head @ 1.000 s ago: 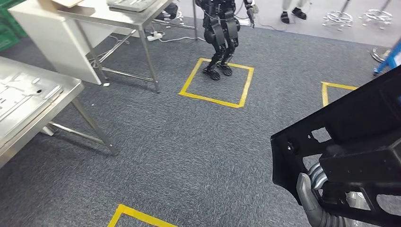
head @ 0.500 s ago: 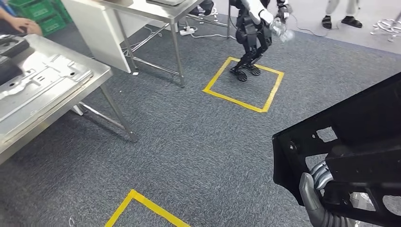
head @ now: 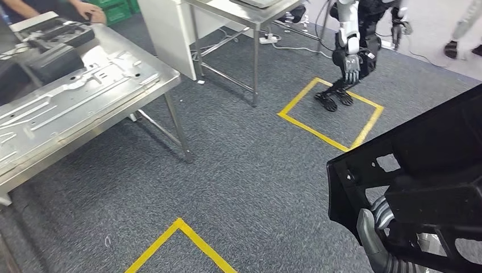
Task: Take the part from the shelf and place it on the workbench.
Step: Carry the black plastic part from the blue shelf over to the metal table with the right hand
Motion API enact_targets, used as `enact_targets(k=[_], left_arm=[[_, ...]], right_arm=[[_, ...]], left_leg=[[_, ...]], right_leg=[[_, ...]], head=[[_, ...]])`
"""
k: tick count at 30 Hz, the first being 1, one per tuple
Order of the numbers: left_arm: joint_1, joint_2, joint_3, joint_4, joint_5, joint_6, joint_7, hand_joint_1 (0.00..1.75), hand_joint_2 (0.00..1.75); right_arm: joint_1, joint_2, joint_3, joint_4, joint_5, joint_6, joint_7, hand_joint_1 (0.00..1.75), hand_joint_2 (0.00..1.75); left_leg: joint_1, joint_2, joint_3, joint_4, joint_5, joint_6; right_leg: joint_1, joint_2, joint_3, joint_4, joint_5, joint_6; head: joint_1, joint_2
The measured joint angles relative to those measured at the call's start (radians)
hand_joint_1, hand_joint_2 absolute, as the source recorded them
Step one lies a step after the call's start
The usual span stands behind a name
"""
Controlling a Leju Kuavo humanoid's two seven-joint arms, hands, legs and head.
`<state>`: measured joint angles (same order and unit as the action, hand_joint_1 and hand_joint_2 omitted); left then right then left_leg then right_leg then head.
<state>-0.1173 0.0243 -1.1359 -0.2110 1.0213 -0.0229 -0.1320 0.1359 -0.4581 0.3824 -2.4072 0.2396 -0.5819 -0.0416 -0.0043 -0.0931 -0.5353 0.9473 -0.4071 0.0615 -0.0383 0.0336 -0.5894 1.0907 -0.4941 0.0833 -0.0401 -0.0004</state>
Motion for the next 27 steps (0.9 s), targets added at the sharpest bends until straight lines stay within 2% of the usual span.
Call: enact_targets(k=[1, 2, 3, 5, 6, 7, 9, 10, 11, 12, 13, 14, 16, 17, 18, 20, 21, 23, 24, 25, 26, 27], left_arm=[[-0.001, 0.001, 0.0, 0.0, 0.002, 0.0, 0.0, 0.0, 1.75], [-0.001, 0.002, 0.0, 0.0, 0.003, 0.0, 0.0, 0.0, 1.75], [-0.001, 0.003, 0.0, 0.0, 0.004, 0.0, 0.0, 0.0, 1.75], [0.002, 0.004, 0.0, 0.0, 0.008, -0.001, 0.0, 0.0, 1.75], [0.004, 0.004, 0.0, 0.0, 0.009, -0.002, -0.001, 0.0, 1.75], [0.005, 0.005, 0.0, 0.0, 0.009, -0.004, -0.001, 0.0, 1.75], [0.002, 0.005, 0.0, 0.0, 0.008, -0.005, -0.004, 0.0, 1.75], [0.0, 0.005, 0.0, 0.0, 0.007, -0.005, -0.005, 0.0, 1.75], [0.0, 0.005, 0.0, 0.0, 0.005, -0.005, -0.006, 0.0, 1.75], [0.001, 0.005, 0.0, 0.0, 0.003, -0.005, -0.007, 0.0, 1.75], [0.002, 0.005, 0.0, 0.0, 0.002, -0.005, -0.009, 0.0, 1.75], [0.003, 0.005, 0.0, 0.0, 0.0, -0.005, -0.011, 0.0, 1.75], [0.001, 0.007, 0.0, 0.0, -0.002, -0.005, -0.015, 0.0, 1.75], [0.0, 0.008, 0.0, 0.0, -0.003, -0.005, -0.017, 0.0, 1.75], [-0.002, 0.009, 0.0, 0.0, -0.003, -0.005, -0.018, 0.0, 1.75], [-0.001, 0.01, 0.0, 0.0, -0.004, -0.006, -0.019, 0.0, 1.75], [0.001, 0.01, 0.0, 0.0, -0.004, -0.006, -0.019, 0.0, 1.75], [0.002, 0.011, 0.0, 0.0, -0.004, -0.006, -0.018, 0.0, 1.75], [0.0, 0.011, 0.0, 0.0, -0.004, -0.006, -0.018, 0.0, 1.75], [-0.002, 0.011, 0.0, 0.0, -0.004, -0.005, -0.018, 0.0, 1.75], [-0.003, 0.011, 0.0, 0.0, -0.004, -0.004, -0.018, 0.0, 1.75], [-0.003, 0.011, 0.0, 0.0, -0.004, -0.002, -0.018, 0.0, 1.75]], right_arm=[[-0.007, 0.001, 0.001, 0.0, 0.006, 0.004, 0.004, 1.75, 1.75], [-0.014, 0.001, 0.004, 0.001, 0.01, 0.007, 0.008, 1.75, 1.75], [-0.02, 0.003, 0.007, 0.002, 0.015, 0.009, 0.011, 1.75, 1.75], [-0.033, 0.007, 0.015, 0.004, 0.022, 0.011, 0.014, 1.75, 1.75], [-0.038, 0.009, 0.018, 0.005, 0.024, 0.011, 0.016, 1.75, 1.75], [-0.042, 0.01, 0.022, 0.005, 0.025, 0.011, 0.017, 1.75, 1.75], [-0.046, 0.011, 0.026, 0.005, 0.03, 0.01, 0.018, 1.75, 1.75], [-0.047, 0.012, 0.028, 0.005, 0.032, 0.008, 0.02, 1.75, 1.75], [-0.048, 0.013, 0.03, 0.005, 0.033, 0.007, 0.021, 1.75, 1.75], [-0.05, 0.014, 0.033, 0.005, 0.033, 0.006, 0.023, 1.75, 1.75], [-0.051, 0.014, 0.035, 0.005, 0.033, 0.004, 0.024, 1.75, 1.75], [-0.052, 0.014, 0.037, 0.005, 0.033, 0.003, 0.025, 1.75, 1.75], [-0.056, 0.015, 0.04, 0.005, 0.034, 0.001, 0.025, 1.75, 1.75], [-0.058, 0.015, 0.042, 0.005, 0.034, 0.0, 0.025, 1.75, 1.75], [-0.06, 0.015, 0.043, 0.005, 0.034, -0.002, 0.025, 1.75, 1.75], [-0.064, 0.016, 0.045, 0.005, 0.034, -0.004, 0.025, 1.75, 1.75], [-0.066, 0.017, 0.046, 0.006, 0.034, -0.005, 0.025, 1.75, 1.75], [-0.068, 0.017, 0.048, 0.007, 0.033, -0.006, 0.025, 1.75, 1.75], [-0.069, 0.017, 0.049, 0.008, 0.032, -0.007, 0.025, 1.75, 1.75], [-0.069, 0.017, 0.051, 0.009, 0.032, -0.008, 0.025, 1.75, 1.75], [-0.069, 0.018, 0.052, 0.01, 0.031, -0.008, 0.025, 1.75, 1.75], [-0.069, 0.018, 0.054, 0.011, 0.031, -0.008, 0.025, 1.75, 1.75]], left_leg=[[0.001, -0.013, -0.004, 0.007, -0.005, -0.007], [0.001, -0.025, -0.009, 0.012, -0.008, -0.015], [0.001, -0.036, -0.015, 0.014, -0.009, -0.022], [0.006, -0.052, -0.022, 0.015, -0.007, -0.032], [0.007, -0.04, -0.027, 0.025, -0.012, -0.037], [0.007, -0.015, -0.041, 0.053, -0.027, -0.041], [0.005, 0.051, -0.102, 0.175, -0.085, -0.048], [0.006, 0.068, -0.141, 0.25, -0.114, -0.05], [0.006, 0.075, -0.172, 0.307, -0.132, -0.05], [0.006, 0.079, -0.187, 0.329, -0.132, -0.049], [0.005, 0.082, -0.178, 0.307, -0.112, -0.046], [0.004, 0.09, -0.149, 0.246, -0.08, -0.041], [-0.006, 0.132, -0.074, 0.096, -0.019, -0.027], [-0.011, 0.148, -0.051, 0.049, -0.005, -0.021], [-0.015, 0.156, -0.042, 0.028, -0.003, -0.016], [-0.017, 0.134, -0.041, 0.022, -0.003, -0.009], [-0.015, 0.122, -0.038, 0.017, 0.001, -0.005], [-0.007, 0.1, -0.029, 0.009, 0.008, 0.005], [-0.005, 0.089, -0.028, 0.008, 0.008, 0.007], [-0.004, 0.078, -0.027, 0.008, 0.007, 0.01], [-0.005, 0.064, -0.027, 0.008, 0.006, 0.011], [-0.005, 0.05, -0.026, 0.008, 0.005, 0.011]], right_leg=[[-0.004, 0.023, 0.023, -0.057, 0.023, 0.0], [-0.007, 0.041, 0.037, -0.091, 0.032, -0.003], [-0.006, 0.047, 0.041, -0.103, 0.031, -0.011], [-0.001, 0.02, 0.04, -0.104, 0.032, -0.031], [0.0, 0.007, 0.041, -0.105, 0.033, -0.038], [0.001, -0.006, 0.042, -0.107, 0.034, -0.046], [0.005, -0.034, 0.044, -0.107, 0.031, -0.055], [0.008, -0.048, 0.044, -0.107, 0.029, -0.058], [0.01, -0.062, 0.045, -0.107, 0.028, -0.06], [0.012, -0.076, 0.047, -0.107, 0.025, -0.061], [0.014, -0.089, 0.05, -0.107, 0.023, -0.061], [0.015, -0.103, 0.054, -0.107, 0.02, -0.061], [0.019, -0.127, 0.064, -0.108, 0.012, -0.056], [0.02, -0.136, 0.069, -0.108, 0.008, -0.052], [0.021, -0.145, 0.072, -0.109, 0.005, -0.047], [0.02, -0.163, 0.079, -0.112, -0.002, -0.036], [0.019, -0.155, 0.081, -0.108, -0.006, -0.031], [0.017, -0.102, 0.062, -0.054, -0.04, -0.023], [0.015, -0.069, 0.035, 0.004, -0.07, -0.021], [0.014, -0.05, -0.002, 0.075, -0.103, -0.019], [0.015, -0.043, -0.036, 0.137, -0.126, -0.018], [0.015, -0.041, -0.058, 0.171, -0.13, -0.016]], head=[[0.0, 0.0], [0.0, 0.0], [0.0, 0.0], [-0.002, 0.0], [-0.003, 0.0], [-0.004, 0.0], [-0.007, 0.0], [-0.007, 0.0], [-0.007, 0.0], [-0.007, 0.0], [-0.008, 0.0], [-0.008, 0.0], [-0.007, 0.0], [-0.007, 0.0], [-0.007, 0.0], [-0.007, 0.0], [-0.007, 0.0], [-0.005, 0.0], [-0.003, 0.0], [-0.002, 0.0], [-0.001, 0.0], [-0.001, 0.0]])
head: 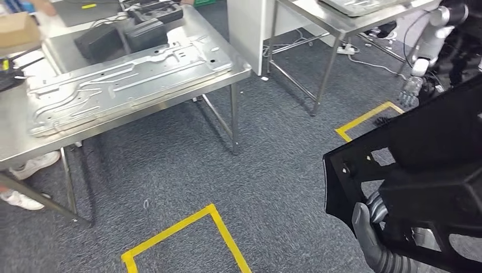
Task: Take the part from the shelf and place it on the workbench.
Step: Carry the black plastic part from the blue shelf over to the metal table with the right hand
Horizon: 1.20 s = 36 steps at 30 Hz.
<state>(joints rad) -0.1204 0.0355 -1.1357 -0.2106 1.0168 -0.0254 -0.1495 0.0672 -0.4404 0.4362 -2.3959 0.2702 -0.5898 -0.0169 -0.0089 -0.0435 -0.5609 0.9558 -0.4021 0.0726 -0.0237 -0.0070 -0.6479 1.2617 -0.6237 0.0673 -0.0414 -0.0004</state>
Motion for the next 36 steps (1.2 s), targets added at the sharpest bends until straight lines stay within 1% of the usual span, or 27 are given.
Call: enact_targets(k=[1, 2, 3, 5, 6, 7, 9, 11, 13, 15, 16, 17, 18, 20, 22, 24, 25, 27, 28, 29, 30, 31, 32, 33, 34, 35, 36], left_arm=[[0.001, 0.0, 0.0, 0.0, 0.0, 0.001, 0.0, 0.0, 1.75], [0.002, 0.0, 0.0, 0.0, -0.001, 0.001, 0.0, 0.0, 1.75], [0.003, 0.0, 0.0, 0.0, -0.001, 0.001, 0.0, 0.0, 1.75], [0.003, 0.0, 0.0, 0.0, -0.001, 0.001, -0.001, 0.0, 1.75], [0.002, 0.0, 0.0, 0.0, -0.001, 0.001, -0.001, 0.0, 1.75], [0.002, 0.0, 0.0, 0.0, -0.001, 0.001, -0.001, 0.0, 1.75], [0.004, 0.0, 0.0, 0.0, -0.001, -0.001, -0.002, 0.0, 1.75], [0.006, 0.0, 0.0, 0.0, -0.001, -0.008, -0.002, 0.0, 1.75], [0.005, 0.0, 0.0, 0.0, 0.0, -0.012, -0.002, 0.0, 1.75], [0.004, 0.0, 0.0, 0.0, 0.0, -0.012, -0.001, 0.0, 1.75], [0.004, 0.0, 0.0, 0.0, 0.0, -0.012, 0.0, 0.0, 1.75], [0.005, 0.0, 0.0, 0.0, 0.0, -0.012, 0.001, 0.0, 1.75], [0.005, 0.0, 0.0, 0.0, 0.0, -0.012, 0.002, 0.0, 1.75], [0.004, 0.0, 0.0, 0.0, 0.001, -0.012, 0.004, 0.0, 1.75], [0.002, 0.001, 0.0, 0.0, 0.001, -0.011, 0.01, 0.0, 1.75], [0.002, 0.001, 0.0, 0.0, 0.0, -0.012, 0.015, 0.0, 1.75], [0.005, 0.001, 0.0, 0.0, 0.0, -0.012, 0.017, 0.0, 1.75], [0.005, 0.001, 0.0, 0.0, 0.0, -0.012, 0.019, 0.0, 1.75], [0.004, 0.001, 0.0, 0.0, 0.0, -0.011, 0.02, 0.0, 1.75], [0.001, 0.001, 0.0, 0.0, 0.0, -0.01, 0.02, 0.0, 1.75], [0.0, 0.002, 0.0, 0.0, 0.001, -0.009, 0.02, 0.0, 1.75], [0.001, 0.002, 0.0, 0.0, 0.003, -0.008, 0.02, 0.0, 1.75], [0.002, 0.002, 0.0, 0.0, 0.004, -0.008, 0.022, 0.0, 1.75], [0.003, 0.002, 0.0, 0.0, 0.006, -0.008, 0.023, 0.0, 1.75], [0.004, 0.002, 0.0, 0.0, 0.006, -0.008, 0.023, 0.0, 1.75], [0.004, 0.003, 0.0, 0.0, 0.006, -0.008, 0.024, 0.0, 1.75], [0.004, 0.004, 0.0, 0.0, 0.005, -0.008, 0.024, 0.0, 1.75]], right_arm=[[0.0, 0.0, 0.002, 0.001, 0.0, 0.0, 0.0, 1.75, 1.75], [0.0, 0.0, 0.003, 0.002, -0.001, 0.0, 0.0, 1.75, 1.75], [0.0, 0.0, 0.004, 0.002, -0.003, 0.0, -0.001, 1.75, 1.75], [-0.002, 0.0, 0.005, 0.004, -0.01, 0.0, -0.002, 1.75, 1.75], [-0.003, 0.0, 0.006, 0.005, -0.015, 0.0, -0.003, 1.75, 1.75], [-0.004, 0.0, 0.007, 0.005, -0.018, 0.001, -0.004, 1.75, 1.75], [-0.006, 0.0, 0.008, 0.006, -0.025, 0.002, -0.007, 1.75, 1.75], [-0.008, 0.0, 0.009, 0.006, -0.029, 0.003, -0.011, 1.75, 1.75], [-0.008, 0.0, 0.009, 0.006, -0.031, 0.004, -0.015, 1.75, 1.75], [-0.008, 0.001, 0.009, 0.006, -0.032, 0.005, -0.017, 1.75, 1.75], [-0.008, 0.001, 0.01, 0.007, -0.033, 0.006, -0.018, 1.75, 1.75], [-0.008, 0.001, 0.01, 0.007, -0.033, 0.007, -0.018, 1.75, 1.75], [-0.008, 0.001, 0.011, 0.007, -0.034, 0.007, -0.018, 1.75, 1.75], [-0.009, 0.001, 0.012, 0.007, -0.034, 0.007, -0.018, 1.75, 1.75], [-0.009, 0.001, 0.012, 0.008, -0.034, 0.007, -0.018, 1.75, 1.75], [-0.009, 0.001, 0.013, 0.008, -0.034, 0.007, -0.018, 1.75, 1.75], [-0.009, 0.001, 0.013, 0.008, -0.034, 0.007, -0.018, 1.75, 1.75], [-0.008, 0.001, 0.014, 0.008, -0.033, 0.007, -0.018, 1.75, 1.75], [-0.007, 0.001, 0.014, 0.008, -0.032, 0.006, -0.019, 1.75, 1.75], [-0.006, 0.001, 0.014, 0.008, -0.028, 0.005, -0.019, 1.75, 1.75], [-0.003, 0.0, 0.014, 0.009, -0.022, 0.004, -0.018, 1.75, 1.75], [-0.001, 0.0, 0.014, 0.01, -0.014, 0.003, -0.018, 1.75, 1.75], [0.001, 0.0, 0.014, 0.011, -0.006, 0.002, -0.017, 1.75, 1.75], [0.002, 0.0, 0.014, 0.012, 0.002, 0.001, -0.016, 1.75, 1.75], [0.002, 0.0, 0.014, 0.013, 0.008, -0.001, -0.016, 1.75, 1.75], [0.002, 0.0, 0.014, 0.014, 0.012, -0.002, -0.016, 1.75, 1.75], [0.002, 0.001, 0.014, 0.014, 0.015, -0.003, -0.016, 1.75, 1.75]], left_leg=[[0.0, -0.015, 0.002, 0.001, -0.001, -0.001], [0.002, -0.03, 0.005, 0.001, -0.002, -0.003], [0.003, -0.045, 0.008, 0.003, -0.005, -0.007], [0.004, -0.07, 0.007, 0.009, -0.01, -0.018], [0.004, -0.08, 0.004, 0.011, -0.01, -0.023], [0.003, -0.089, 0.001, 0.011, -0.009, -0.028], [0.007, -0.1, -0.004, 0.012, -0.009, -0.035], [0.006, -0.057, -0.026, 0.06, -0.034, -0.044], [0.006, 0.002, -0.083, 0.175, -0.085, -0.052], [0.008, 0.023, -0.15, 0.299, -0.125, -0.055], [0.008, 0.028, -0.168, 0.327, -0.126, -0.054], [0.007, 0.032, -0.16, 0.304, -0.105, -0.051], [0.004, 0.043, -0.131, 0.241, -0.07, -0.044], [-0.008, 0.092, -0.059, 0.092, -0.013, -0.024], [-0.02, 0.121, -0.032, 0.027, -0.003, -0.012], [-0.021, 0.098, -0.028, 0.02, -0.003, -0.009], [-0.018, 0.084, -0.021, 0.013, 0.0, -0.007], [-0.007, 0.058, -0.003, -0.001, 0.007, -0.001], [-0.004, 0.047, -0.001, -0.004, 0.008, 0.001], [-0.003, 0.035, -0.001, -0.004, 0.008, 0.003], [-0.002, 0.024, 0.0, -0.004, 0.008, 0.004], [-0.002, 0.013, 0.002, -0.004, 0.006, 0.005], [-0.002, 0.003, 0.004, -0.004, 0.004, 0.004], [-0.002, -0.007, 0.009, -0.003, 0.001, 0.003], [-0.002, -0.015, 0.013, -0.003, -0.003, -0.001], [-0.003, -0.021, 0.016, -0.002, -0.008, -0.006], [-0.005, -0.025, 0.018, -0.001, -0.014, -0.011]], right_leg=[[-0.001, 0.001, -0.002, -0.007, 0.018, 0.001], [-0.002, 0.005, 0.017, -0.056, 0.055, 0.002], [-0.005, 0.02, 0.049, -0.132, 0.098, 0.003], [-0.007, 0.062, 0.1, -0.248, 0.146, 0.001], [-0.008, 0.074, 0.11, -0.273, 0.152, -0.004], [-0.005, 0.073, 0.112, -0.275, 0.148, -0.01], [-0.005, 0.047, 0.114, -0.276, 0.148, -0.025], [-0.005, 0.022, 0.119, -0.279, 0.147, -0.037], [-0.001, -0.001, 0.123, -0.279, 0.143, -0.046], [0.003, -0.027, 0.127, -0.279, 0.138, -0.05], [0.005, -0.041, 0.13, -0.279, 0.135, -0.051], [0.006, -0.055, 0.134, -0.279, 0.131, -0.051], [0.008, -0.068, 0.14, -0.279, 0.127, -0.051], [0.013, -0.092, 0.152, -0.28, 0.118, -0.048], [0.017, -0.113, 0.159, -0.282, 0.11, -0.04], [0.019, -0.136, 0.165, -0.288, 0.104, -0.03], [0.019, -0.133, 0.17, -0.286, 0.098, -0.024], [0.017, -0.084, 0.153, -0.228, 0.064, -0.014], [0.014, -0.046, 0.126, -0.164, 0.036, -0.011], [0.013, -0.02, 0.085, -0.091, 0.008, -0.01], [0.012, -0.007, 0.047, -0.029, -0.009, -0.008], [0.012, -0.001, 0.02, 0.002, -0.007, -0.007], [0.012, 0.0, 0.013, -0.011, 0.018, -0.006], [0.01, 0.0, 0.026, -0.064, 0.061, -0.005], [0.008, 0.002, 0.052, -0.139, 0.108, -0.004], [0.007, 0.007, 0.077, -0.208, 0.142, -0.004], [0.006, 0.01, 0.095, -0.256, 0.162, -0.008]], head=[[0.0, 0.0], [0.0, 0.0], [0.0, 0.0], [0.001, 0.0], [0.001, 0.0], [0.001, 0.0], [0.0, 0.0], [-0.003, 0.0], [-0.006, 0.0], [-0.007, 0.0], [-0.007, 0.0], [-0.007, 0.0], [-0.007, 0.0], [-0.007, 0.0], [-0.006, 0.0], [-0.007, 0.0], [-0.005, 0.0], [-0.003, 0.0], [-0.001, 0.0], [0.0, 0.0], [0.0, 0.0], [0.0, 0.0], [0.0, 0.0], [0.0, 0.0], [0.0, 0.0], [0.0, 0.0], [0.0, 0.0]])
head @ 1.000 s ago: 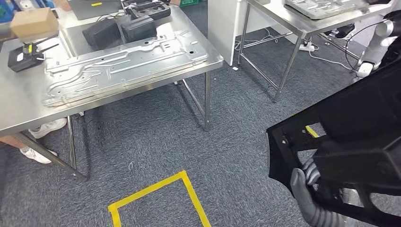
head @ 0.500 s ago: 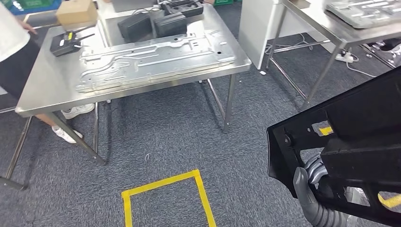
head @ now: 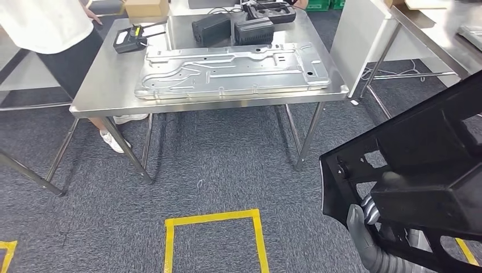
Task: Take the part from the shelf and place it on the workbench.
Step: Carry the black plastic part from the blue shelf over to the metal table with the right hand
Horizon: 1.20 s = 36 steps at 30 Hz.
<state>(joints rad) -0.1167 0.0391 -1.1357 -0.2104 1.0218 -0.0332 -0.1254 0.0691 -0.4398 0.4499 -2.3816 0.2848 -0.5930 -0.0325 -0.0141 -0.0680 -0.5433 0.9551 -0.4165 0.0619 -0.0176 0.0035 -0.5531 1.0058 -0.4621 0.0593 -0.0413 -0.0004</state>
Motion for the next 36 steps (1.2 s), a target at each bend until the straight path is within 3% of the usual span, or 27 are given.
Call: enact_targets(k=[3, 5, 7, 9, 10, 11, 14, 15, 19, 22, 24, 26, 27, 28, 29, 30, 31, 33, 36], left_arm=[[0.0, 0.003, 0.0, 0.0, -0.003, 0.0, 0.0, 0.0, 1.75], [0.001, 0.004, 0.0, 0.0, -0.003, -0.001, 0.0, 0.0, 1.75], [0.0, 0.004, 0.0, 0.0, -0.004, -0.003, -0.001, 0.0, 1.75], [0.0, 0.004, 0.0, 0.0, -0.005, -0.004, -0.002, 0.0, 1.75], [0.001, 0.004, 0.0, 0.0, -0.005, -0.003, -0.003, 0.0, 1.75], [0.001, 0.004, 0.0, 0.0, -0.005, -0.003, -0.004, 0.0, 1.75], [0.002, 0.005, 0.0, 0.0, -0.006, -0.003, -0.006, 0.0, 1.75], [0.001, 0.005, 0.0, 0.0, -0.006, -0.003, -0.006, 0.0, 1.75], [0.002, 0.007, 0.0, 0.0, -0.006, -0.004, -0.007, 0.0, 1.75], [0.002, 0.009, 0.0, 0.001, -0.015, -0.009, -0.009, 0.0, 1.75], [0.0, 0.009, 0.0, 0.001, -0.021, -0.008, -0.01, 0.0, 1.75], [-0.002, 0.007, 0.0, 0.001, -0.026, -0.005, -0.009, 0.0, 1.75], [-0.001, 0.005, 0.0, 0.001, -0.028, -0.003, -0.008, 0.0, 1.75], [0.001, 0.004, -0.001, 0.001, -0.03, -0.003, -0.007, 0.0, 1.75], [0.003, 0.002, -0.001, 0.001, -0.033, -0.003, -0.006, 0.0, 1.75], [0.003, 0.0, -0.001, 0.001, -0.035, -0.003, -0.005, 0.0, 1.75], [0.003, -0.001, -0.002, 0.001, -0.036, -0.003, -0.004, 0.0, 1.75], [0.001, -0.004, -0.002, 0.001, -0.037, -0.003, -0.003, 0.0, 1.75], [0.001, -0.005, -0.002, 0.001, -0.037, -0.003, 0.002, 0.0, 1.75]], right_arm=[[0.001, 0.001, 0.0, 0.002, 0.005, -0.003, 0.001, 1.75, 1.75], [0.001, 0.002, 0.0, 0.002, 0.008, -0.005, 0.001, 1.75, 1.75], [0.002, 0.003, 0.0, 0.002, 0.01, -0.007, 0.001, 1.75, 1.75], [0.004, 0.004, 0.0, 0.002, 0.012, -0.008, 0.001, 1.75, 1.75], [0.004, 0.004, 0.0, 0.002, 0.013, -0.009, 0.001, 1.75, 1.75], [0.005, 0.005, 0.0, 0.002, 0.014, -0.009, 0.002, 1.75, 1.75], [0.005, 0.005, 0.0, 0.002, 0.018, -0.009, 0.002, 1.75, 1.75], [0.005, 0.005, 0.0, 0.002, 0.019, -0.009, 0.002, 1.75, 1.75], [0.004, 0.005, 0.0, 0.002, 0.02, -0.009, 0.002, 1.75, 1.75], [0.011, 0.005, -0.001, 0.0, 0.023, -0.012, 0.007, 1.75, 1.75], [0.019, 0.002, -0.005, -0.004, 0.026, -0.015, 0.01, 1.75, 1.75], [0.033, -0.002, -0.011, -0.008, 0.027, -0.018, 0.014, 1.75, 1.75], [0.043, -0.004, -0.015, -0.009, 0.026, -0.019, 0.016, 1.75, 1.75], [0.053, -0.006, -0.018, -0.01, 0.024, -0.02, 0.018, 1.75, 1.75], [0.062, -0.008, -0.022, -0.01, 0.022, -0.02, 0.019, 1.75, 1.75], [0.069, -0.01, -0.025, -0.012, 0.021, -0.021, 0.019, 1.75, 1.75], [0.073, -0.012, -0.028, -0.014, 0.02, -0.02, 0.019, 1.75, 1.75], [0.077, -0.016, -0.033, -0.018, 0.019, -0.019, 0.019, 1.75, 1.75], [0.079, -0.02, -0.037, -0.02, 0.016, -0.014, 0.019, 1.75, 1.75]], left_leg=[[-0.003, -0.003, 0.0, 0.001, -0.015, -0.013], [0.0, 0.015, -0.008, 0.029, -0.03, -0.024], [0.004, 0.043, -0.06, 0.133, -0.073, -0.036], [0.008, 0.054, -0.144, 0.278, -0.122, -0.043], [0.009, 0.055, -0.174, 0.319, -0.126, -0.043], [0.009, 0.055, -0.185, 0.32, -0.109, -0.041], [0.003, 0.059, -0.123, 0.144, 0.01, -0.02], [0.002, 0.061, -0.105, 0.1, 0.034, -0.015], [-0.006, 0.065, -0.084, 0.049, 0.051, -0.004], [-0.008, 0.061, -0.038, -0.002, 0.04, 0.017], [-0.004, 0.056, -0.011, -0.017, 0.031, 0.026], [-0.005, 0.051, 0.002, -0.018, 0.019, 0.029], [-0.005, 0.049, 0.009, -0.017, 0.011, 0.03], [-0.005, 0.046, 0.019, -0.017, 0.003, 0.029], [-0.006, 0.044, 0.03, -0.017, -0.005, 0.028], [-0.006, 0.043, 0.043, -0.017, -0.014, 0.027], [-0.006, 0.041, 0.053, -0.017, -0.023, 0.024], [-0.008, 0.04, 0.066, -0.017, -0.04, 0.015], [-0.01, 0.041, 0.072, -0.004, -0.051, -0.001]], right_leg=[[0.001, 0.003, 0.01, -0.029, 0.0, -0.023], [0.0, 0.0, 0.015, -0.03, -0.002, -0.036], [-0.001, -0.004, 0.024, -0.031, -0.007, -0.046], [0.0, -0.008, 0.034, -0.031, -0.017, -0.05], [0.0, -0.009, 0.041, -0.031, -0.023, -0.05], [0.0, -0.011, 0.05, -0.031, -0.029, -0.049], [0.004, -0.017, 0.08, -0.031, -0.051, -0.046], [0.004, -0.018, 0.086, -0.032, -0.055, -0.046], [0.006, -0.02, 0.095, -0.034, -0.065, -0.04], [0.006, -0.02, 0.111, -0.012, -0.062, -0.015], [0.004, -0.014, 0.069, 0.076, -0.084, -0.004], [0.004, -0.011, -0.016, 0.195, -0.136, 0.002], [0.004, -0.011, -0.051, 0.229, -0.155, 0.004], [0.004, -0.011, -0.073, 0.234, -0.155, 0.005], [0.004, -0.011, -0.076, 0.203, -0.131, 0.006], [0.004, -0.01, -0.065, 0.142, -0.084, 0.004], [0.006, -0.009, -0.05, 0.072, -0.029, 0.0], [0.011, -0.007, -0.026, -0.024, 0.036, -0.014], [0.013, -0.006, -0.014, -0.044, 0.043, -0.037]], head=[[-0.002, 0.0], [-0.004, 0.0], [-0.005, 0.0], [-0.006, 0.0], [-0.006, 0.0], [-0.006, 0.0], [-0.006, 0.0], [-0.006, 0.0], [-0.006, 0.0], [-0.004, 0.0], [-0.001, -0.001], [0.001, -0.001], [0.001, -0.001], [0.002, -0.001], [0.002, -0.001], [0.002, -0.001], [0.002, -0.001], [0.001, -0.001], [-0.001, -0.001]])
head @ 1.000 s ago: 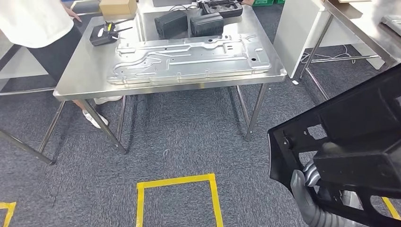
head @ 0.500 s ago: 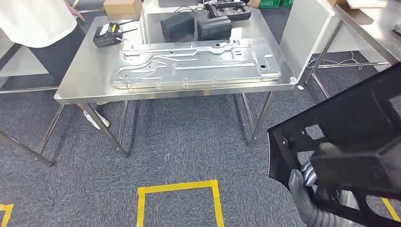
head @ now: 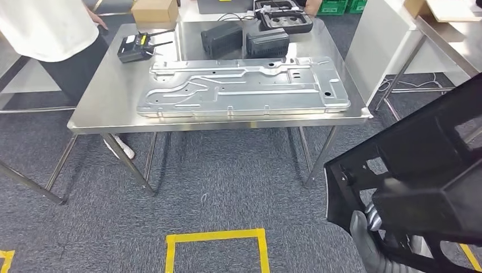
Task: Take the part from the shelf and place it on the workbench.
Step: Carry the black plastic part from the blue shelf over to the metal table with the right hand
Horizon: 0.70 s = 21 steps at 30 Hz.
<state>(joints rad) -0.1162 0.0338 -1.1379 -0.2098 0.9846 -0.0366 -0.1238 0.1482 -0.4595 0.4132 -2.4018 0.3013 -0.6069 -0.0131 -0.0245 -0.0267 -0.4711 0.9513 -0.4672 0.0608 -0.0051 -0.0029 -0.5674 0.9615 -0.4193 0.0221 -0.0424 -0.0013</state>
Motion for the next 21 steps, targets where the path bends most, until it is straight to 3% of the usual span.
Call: enact_targets(k=[2, 5, 6, 7, 8, 10, 12, 16, 17, 19, 21], left_arm=[[-0.001, 0.0, 0.0, 0.0, 0.0, 0.0, 0.003, 0.0, 1.75], [-0.006, 0.0, 0.0, 0.0, 0.003, -0.001, 0.005, 0.0, 1.75], [-0.008, 0.0, 0.001, 0.0, 0.004, -0.005, 0.005, 0.0, 1.75], [-0.011, 0.0, 0.001, 0.0, 0.005, -0.01, 0.005, 0.0, 1.75], [-0.013, 0.0, 0.002, 0.0, 0.005, -0.014, 0.006, 0.0, 1.75], [-0.012, 0.0, 0.001, 0.0, 0.004, -0.018, 0.008, 0.0, 1.75], [-0.007, 0.0, 0.001, 0.0, 0.003, -0.018, 0.009, 0.0, 1.75], [-0.004, 0.0, 0.001, 0.0, 0.004, -0.019, 0.008, 0.0, 1.75], [-0.004, 0.0, 0.001, 0.0, 0.003, -0.019, 0.008, 0.0, 1.75], [-0.004, 0.0, 0.001, 0.0, 0.003, -0.013, 0.008, 0.0, 1.75], [-0.003, 0.0, 0.001, 0.0, 0.003, -0.007, 0.009, 0.0, 1.75]], right_arm=[[0.0, 0.0, -0.001, -0.003, -0.001, 0.003, 0.0, 1.75, 1.75], [-0.002, 0.0, -0.005, -0.006, -0.001, 0.006, 0.0, 1.75, 1.75], [-0.001, 0.0, -0.005, -0.006, -0.001, 0.007, 0.0, 1.75, 1.75], [-0.001, 0.0, -0.006, -0.006, -0.001, 0.007, 0.001, 1.75, 1.75], [-0.001, 0.0, -0.006, -0.006, -0.001, 0.007, 0.001, 1.75, 1.75], [0.0, 0.0, -0.006, -0.006, -0.001, 0.008, 0.001, 1.75, 1.75], [-0.001, 0.0, -0.006, -0.006, -0.001, 0.009, 0.001, 1.75, 1.75], [0.0, 0.0, -0.007, -0.007, 0.0, 0.009, 0.003, 1.75, 1.75], [0.0, -0.001, -0.007, -0.007, 0.001, 0.008, 0.003, 1.75, 1.75], [0.001, -0.002, -0.008, -0.008, 0.002, 0.007, 0.002, 1.75, 1.75], [0.002, -0.002, -0.008, -0.008, 0.002, 0.006, 0.003, 1.75, 1.75]], left_leg=[[0.003, 0.005, -0.016, 0.046, -0.021, -0.012], [0.018, 0.01, -0.123, 0.231, -0.097, -0.033], [0.022, 0.011, -0.16, 0.282, -0.112, -0.038], [0.025, 0.013, -0.181, 0.301, -0.109, -0.041], [0.028, 0.016, -0.183, 0.28, -0.084, -0.045], [0.031, 0.021, -0.14, 0.147, 0.008, -0.046], [0.027, 0.026, -0.103, 0.039, 0.048, -0.038], [0.021, 0.024, -0.085, 0.013, 0.053, -0.011], [0.023, 0.023, -0.078, 0.009, 0.053, -0.004], [0.024, 0.022, -0.065, 0.004, 0.048, 0.009], [0.021, 0.021, -0.058, 0.004, 0.04, 0.017]], right_leg=[[-0.005, -0.002, 0.014, -0.004, -0.003, -0.011], [-0.008, -0.004, 0.025, -0.005, -0.014, -0.019], [-0.008, -0.005, 0.028, -0.005, -0.019, -0.018], [-0.009, -0.005, 0.033, -0.004, -0.024, -0.017], [-0.011, -0.005, 0.041, -0.004, -0.029, -0.014], [-0.014, -0.005, 0.061, -0.005, -0.043, -0.007], [-0.014, -0.005, 0.073, -0.005, -0.054, 0.005], [-0.014, -0.007, 0.082, -0.003, -0.074, 0.032], [-0.015, -0.008, 0.077, 0.018, -0.087, 0.036], [-0.017, -0.006, 0.024, 0.13, -0.138, 0.041], [-0.016, -0.004, -0.063, 0.27, -0.183, 0.043]], head=[[-0.003, 0.0], [-0.006, 0.0], [-0.006, 0.0], [-0.006, 0.0], [-0.006, 0.0], [-0.006, 0.0], [-0.006, 0.0], [-0.005, 0.0], [-0.004, 0.0], [-0.003, 0.0], [-0.002, 0.0]])
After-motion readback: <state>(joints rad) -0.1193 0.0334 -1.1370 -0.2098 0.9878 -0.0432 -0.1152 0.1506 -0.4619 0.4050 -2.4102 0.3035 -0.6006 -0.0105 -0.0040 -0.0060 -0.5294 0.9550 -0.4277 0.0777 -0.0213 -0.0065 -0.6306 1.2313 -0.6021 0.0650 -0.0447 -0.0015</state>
